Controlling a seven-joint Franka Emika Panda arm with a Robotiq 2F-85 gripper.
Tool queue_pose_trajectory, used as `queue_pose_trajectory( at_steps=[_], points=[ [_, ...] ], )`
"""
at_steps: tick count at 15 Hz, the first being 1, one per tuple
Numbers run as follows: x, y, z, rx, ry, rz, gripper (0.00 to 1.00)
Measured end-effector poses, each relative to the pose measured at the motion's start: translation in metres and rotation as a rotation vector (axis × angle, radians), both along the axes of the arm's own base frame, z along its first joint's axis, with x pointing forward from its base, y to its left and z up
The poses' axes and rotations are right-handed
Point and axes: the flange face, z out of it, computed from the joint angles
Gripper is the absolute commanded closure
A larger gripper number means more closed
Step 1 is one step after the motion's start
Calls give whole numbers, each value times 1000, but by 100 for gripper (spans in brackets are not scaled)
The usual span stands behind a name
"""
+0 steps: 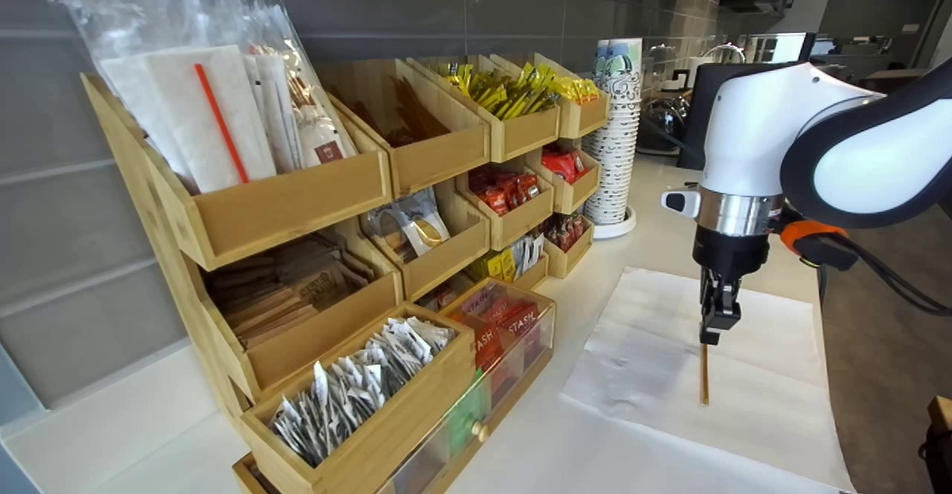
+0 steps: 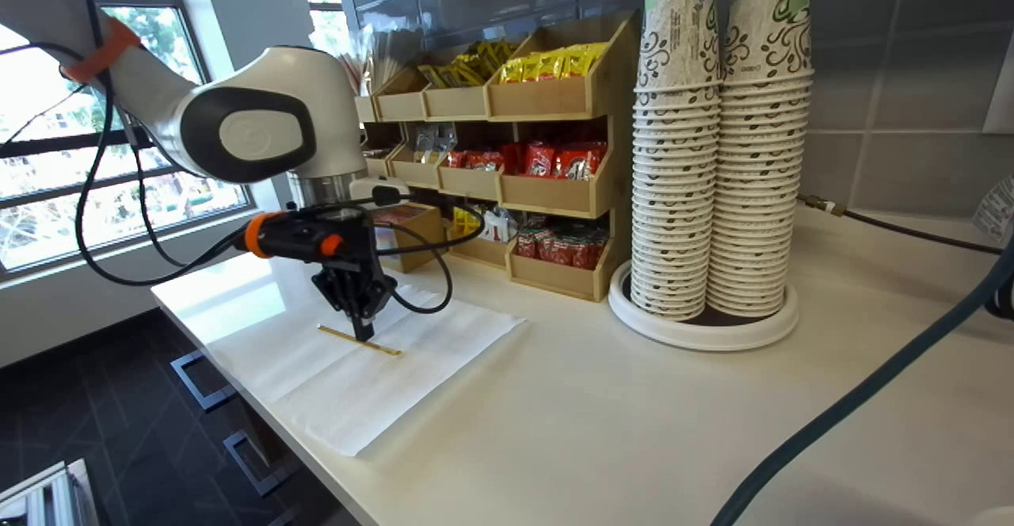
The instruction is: Press on the brown object
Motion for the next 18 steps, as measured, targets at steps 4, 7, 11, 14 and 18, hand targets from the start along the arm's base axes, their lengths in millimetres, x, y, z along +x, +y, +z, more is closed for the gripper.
queue_pose_trajectory(
  at_steps=[4,7,11,14,18],
  points=[
    [-3,0,-2,1,23,0,100],
    [-3,1,-2,1,23,2,100],
    [-3,4,-2,0,23,9,100],
    [-2,7,-3,0,24,15,100],
    [-1,9,-5,0,27,20,100]
  ],
)
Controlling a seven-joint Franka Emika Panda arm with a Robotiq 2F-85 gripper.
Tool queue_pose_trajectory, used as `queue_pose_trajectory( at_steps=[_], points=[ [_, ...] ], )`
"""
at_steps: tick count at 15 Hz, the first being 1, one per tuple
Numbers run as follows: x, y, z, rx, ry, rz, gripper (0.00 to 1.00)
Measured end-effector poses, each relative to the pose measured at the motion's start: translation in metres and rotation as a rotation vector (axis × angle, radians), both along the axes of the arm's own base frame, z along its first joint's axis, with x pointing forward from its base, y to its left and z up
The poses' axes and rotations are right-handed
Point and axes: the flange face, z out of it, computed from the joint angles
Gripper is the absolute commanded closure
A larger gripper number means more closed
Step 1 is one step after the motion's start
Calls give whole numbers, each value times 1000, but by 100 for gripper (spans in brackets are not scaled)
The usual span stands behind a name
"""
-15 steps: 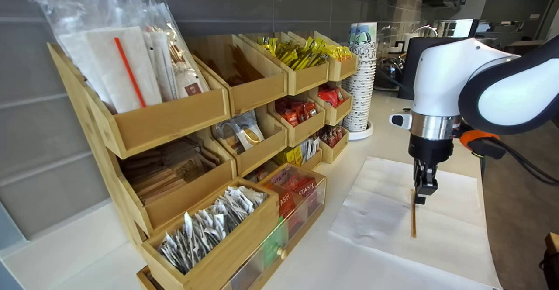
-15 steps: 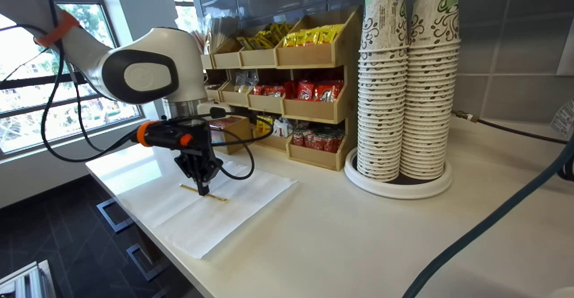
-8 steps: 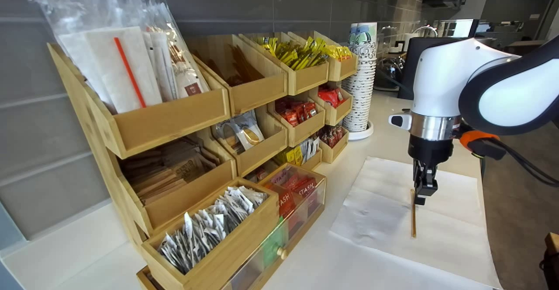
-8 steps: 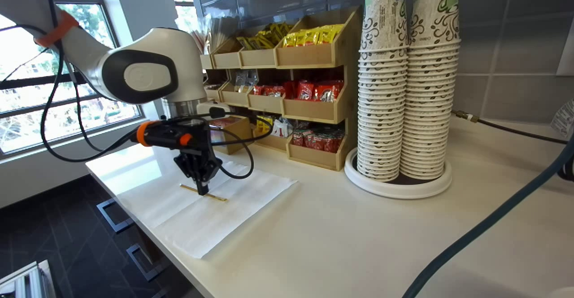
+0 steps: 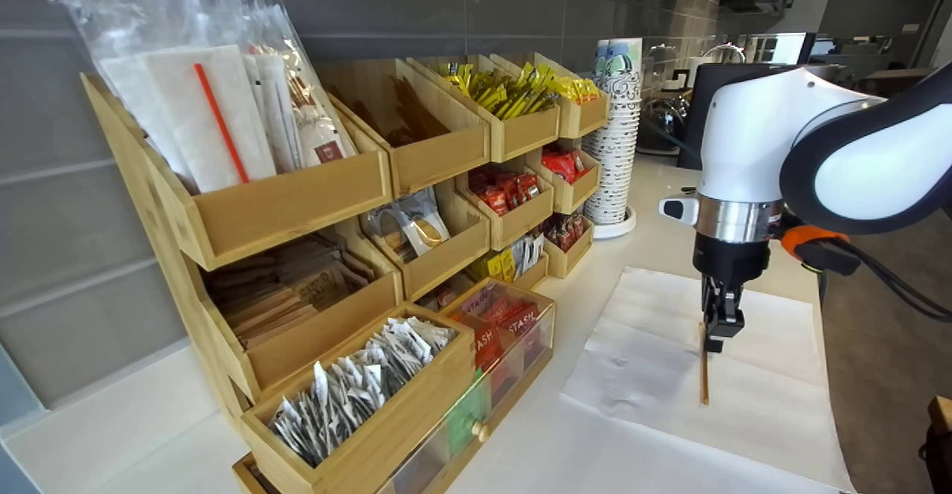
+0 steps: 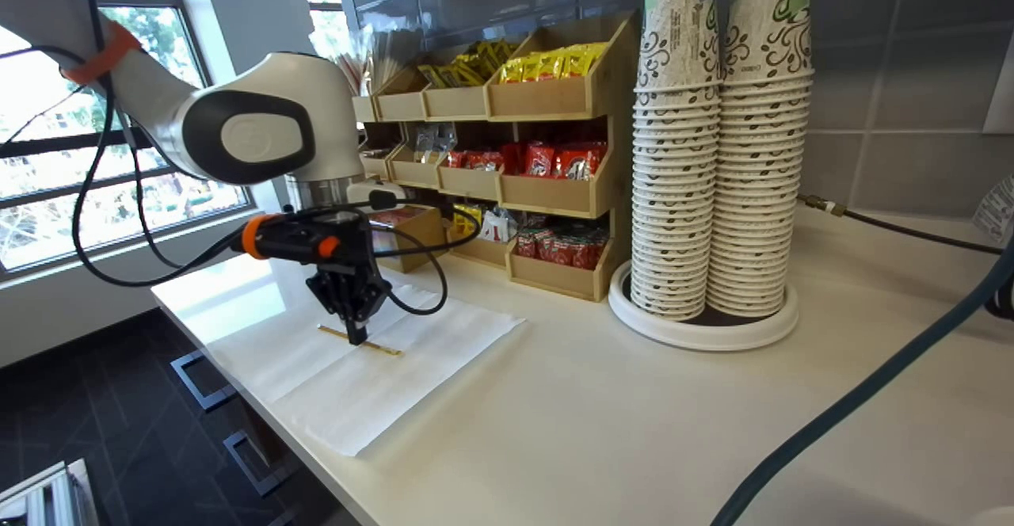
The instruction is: Press on the brown object
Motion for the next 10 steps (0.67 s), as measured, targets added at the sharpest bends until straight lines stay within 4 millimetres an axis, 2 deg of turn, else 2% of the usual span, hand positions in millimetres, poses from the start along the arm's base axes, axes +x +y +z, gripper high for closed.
queue_pose_trajectory(
  at_steps=[10],
  points=[
    [7,-1,-3,-1,-23,-2,100]
  ],
)
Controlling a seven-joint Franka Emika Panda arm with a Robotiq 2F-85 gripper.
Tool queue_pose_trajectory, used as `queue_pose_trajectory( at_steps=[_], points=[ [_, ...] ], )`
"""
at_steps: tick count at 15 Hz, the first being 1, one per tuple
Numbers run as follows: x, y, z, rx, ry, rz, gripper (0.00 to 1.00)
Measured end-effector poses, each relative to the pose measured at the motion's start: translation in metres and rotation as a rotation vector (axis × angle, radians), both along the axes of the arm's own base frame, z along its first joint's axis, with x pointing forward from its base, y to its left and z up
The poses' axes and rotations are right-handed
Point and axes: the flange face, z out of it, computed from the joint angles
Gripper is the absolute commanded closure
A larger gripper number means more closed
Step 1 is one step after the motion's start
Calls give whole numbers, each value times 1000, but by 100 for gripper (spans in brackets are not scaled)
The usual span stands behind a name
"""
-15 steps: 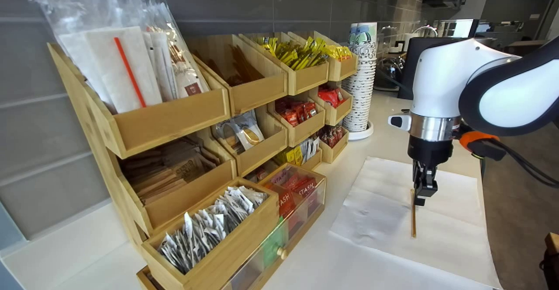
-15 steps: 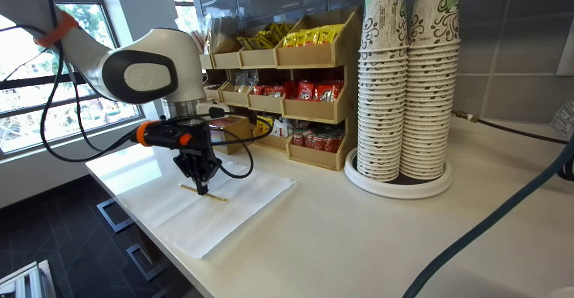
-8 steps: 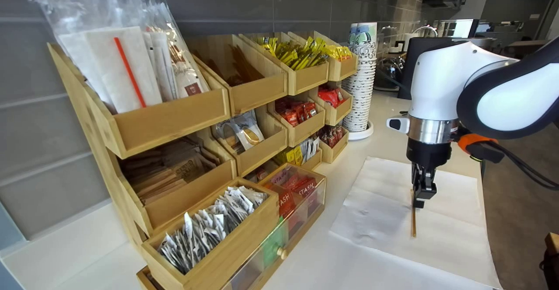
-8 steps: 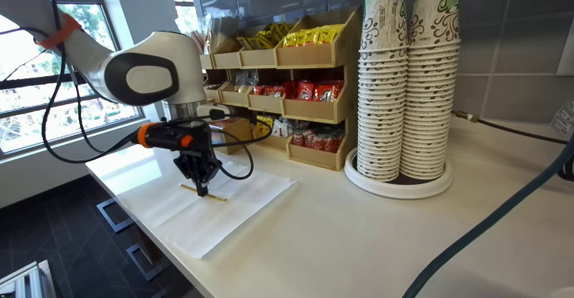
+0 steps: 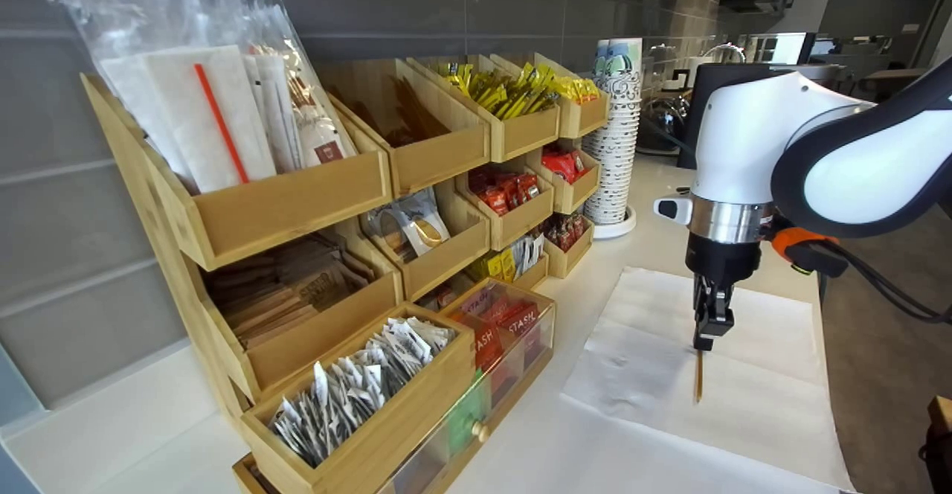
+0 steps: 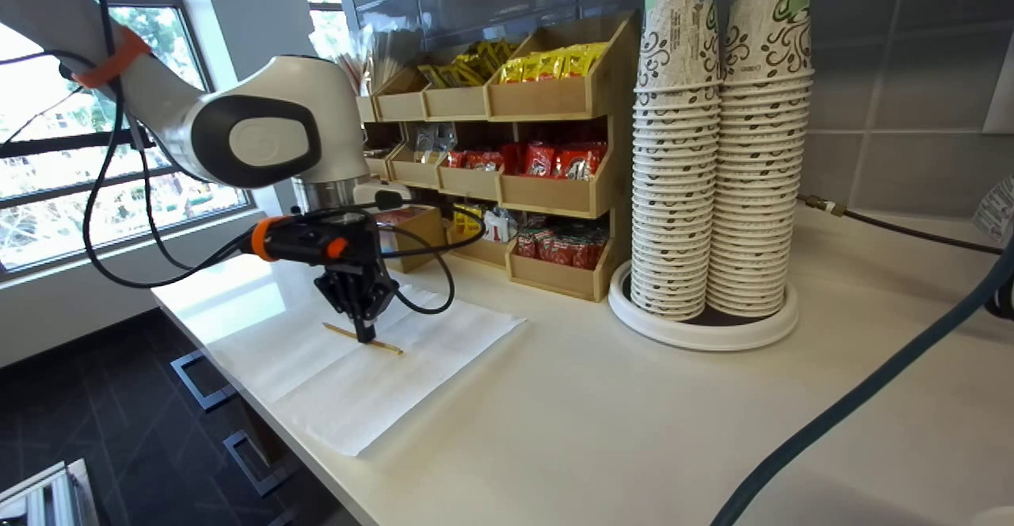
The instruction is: Press on the brown object
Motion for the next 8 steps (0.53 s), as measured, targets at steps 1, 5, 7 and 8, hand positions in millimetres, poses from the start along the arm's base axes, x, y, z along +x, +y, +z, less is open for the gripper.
queue_pose_trajectory(
  at_steps=[1,5,7,8],
  points=[
    [1,0,0,0,0,-1,100],
    [5,-4,-1,-1,0,-9,100],
    [6,-8,-1,-1,0,-17,100],
    [6,-10,-1,-1,0,-21,100]
  ],
)
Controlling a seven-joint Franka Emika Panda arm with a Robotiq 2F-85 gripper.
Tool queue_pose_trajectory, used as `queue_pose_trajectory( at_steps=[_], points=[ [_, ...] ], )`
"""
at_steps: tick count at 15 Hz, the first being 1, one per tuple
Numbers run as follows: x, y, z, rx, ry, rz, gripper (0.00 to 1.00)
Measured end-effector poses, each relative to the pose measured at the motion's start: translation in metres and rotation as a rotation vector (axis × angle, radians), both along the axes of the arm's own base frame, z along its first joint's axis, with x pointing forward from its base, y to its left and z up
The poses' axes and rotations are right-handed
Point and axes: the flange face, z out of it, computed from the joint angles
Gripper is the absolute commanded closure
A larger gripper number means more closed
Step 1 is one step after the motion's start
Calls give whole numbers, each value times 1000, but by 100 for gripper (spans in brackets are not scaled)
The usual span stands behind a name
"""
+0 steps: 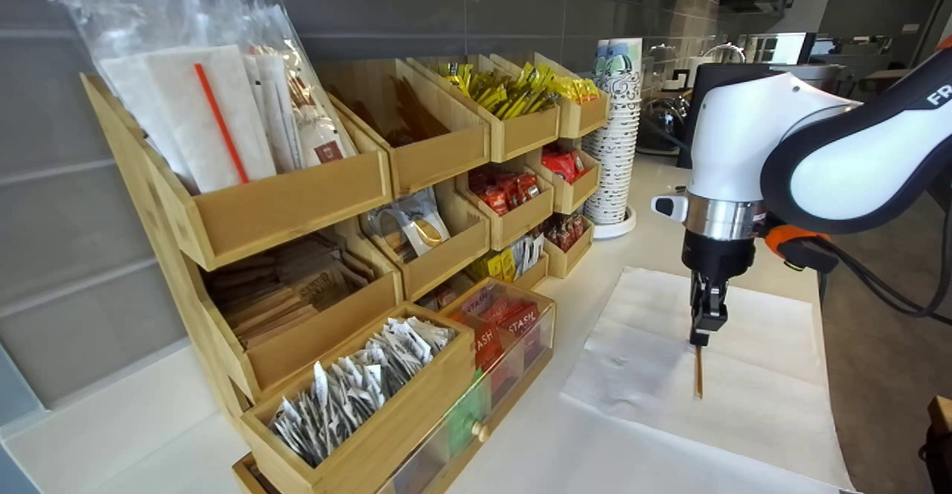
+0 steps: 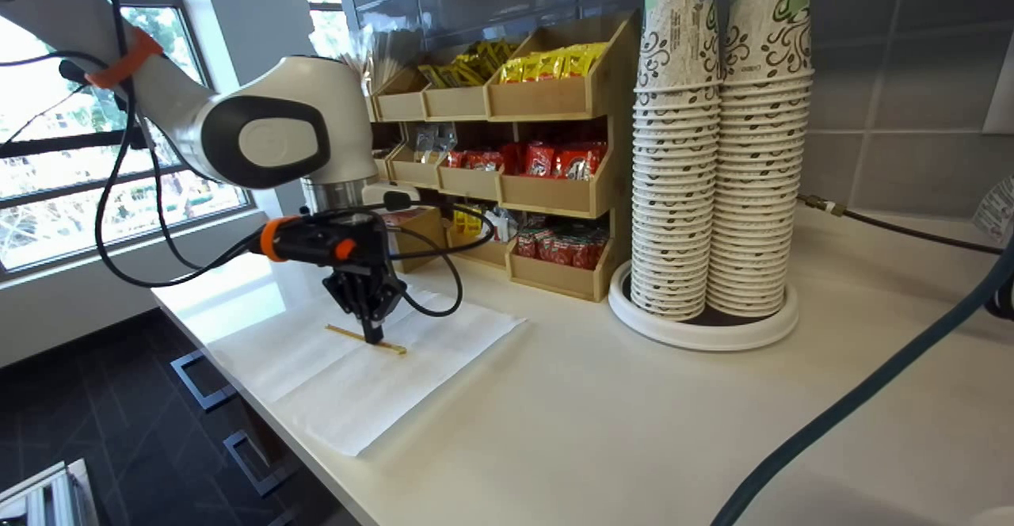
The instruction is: Press on the brown object
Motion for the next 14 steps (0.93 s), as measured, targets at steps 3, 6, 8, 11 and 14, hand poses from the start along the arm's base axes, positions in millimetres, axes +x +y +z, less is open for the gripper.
queue_pose_trajectory(
  at_steps=[3,6,8,11,14],
  points=[
    [2,-4,-1,0,0,-9,100],
    [4,-5,-1,-1,1,-10,100],
    [6,-5,-2,-1,2,-9,100],
    [9,-5,-3,-3,2,-9,100],
    [12,-6,-3,-4,1,-8,100]
  ],
)
